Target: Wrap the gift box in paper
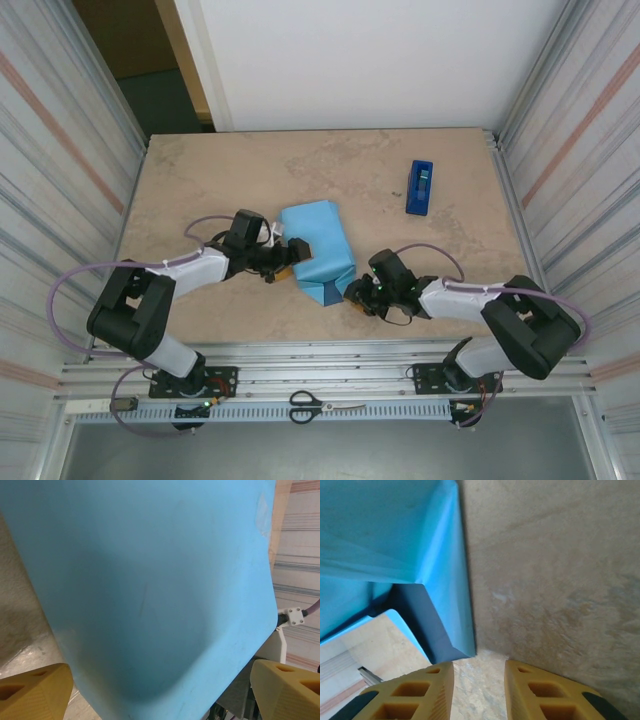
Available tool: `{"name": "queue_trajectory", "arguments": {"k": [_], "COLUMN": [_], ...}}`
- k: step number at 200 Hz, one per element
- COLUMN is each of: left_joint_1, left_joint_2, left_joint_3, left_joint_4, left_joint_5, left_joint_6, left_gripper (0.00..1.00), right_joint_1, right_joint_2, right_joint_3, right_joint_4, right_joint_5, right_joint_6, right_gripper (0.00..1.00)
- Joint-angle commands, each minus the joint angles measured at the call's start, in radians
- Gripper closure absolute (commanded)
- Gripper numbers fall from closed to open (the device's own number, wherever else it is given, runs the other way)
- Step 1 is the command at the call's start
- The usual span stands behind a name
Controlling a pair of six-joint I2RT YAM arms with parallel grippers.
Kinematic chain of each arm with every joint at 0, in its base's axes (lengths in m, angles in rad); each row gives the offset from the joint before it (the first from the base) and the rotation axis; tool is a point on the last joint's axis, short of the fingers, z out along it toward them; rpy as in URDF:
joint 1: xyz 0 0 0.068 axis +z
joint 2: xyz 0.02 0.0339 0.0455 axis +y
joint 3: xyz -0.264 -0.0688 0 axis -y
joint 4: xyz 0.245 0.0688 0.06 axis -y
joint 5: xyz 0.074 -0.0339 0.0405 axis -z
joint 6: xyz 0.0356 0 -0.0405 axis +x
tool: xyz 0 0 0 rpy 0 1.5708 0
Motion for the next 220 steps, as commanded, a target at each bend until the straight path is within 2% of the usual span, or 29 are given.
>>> {"name": "queue_trajectory", "arguments": {"k": [1, 60, 170, 220], "left_joint_1": [-0.002, -0.002, -0.002, -0.002], "left_joint_2": [-0.023, -0.023, -0.027, -0.038], "left_joint_3": [0.011, 0.01, 0.018, 0.02], "left_joint_4": [-0.028, -0.035, -0.057, -0.071], "left_joint_5": [-0.007, -0.003, -0.002, -0.006], "left_joint_6": [0.023, 0.032, 0.051, 0.058], "left_gripper": [0.08, 0.08, 0.08, 0.07], "right_joint_1": [-0.003, 0.003, 0.009, 0.021], "right_joint_2": [0.041, 0.076, 0.114, 0.089], "right_joint_3": [0.036, 0.065, 0.112, 0.125], "right_joint_4": [0.035, -0.023, 0.019, -0.042], "right_joint_5": [0.018, 0.082, 0.076, 0.093], "right_joint_6": [0.016, 0.035, 0.031, 0.009], "right_gripper": [0.7, 0.73, 0.76, 0.74]}}
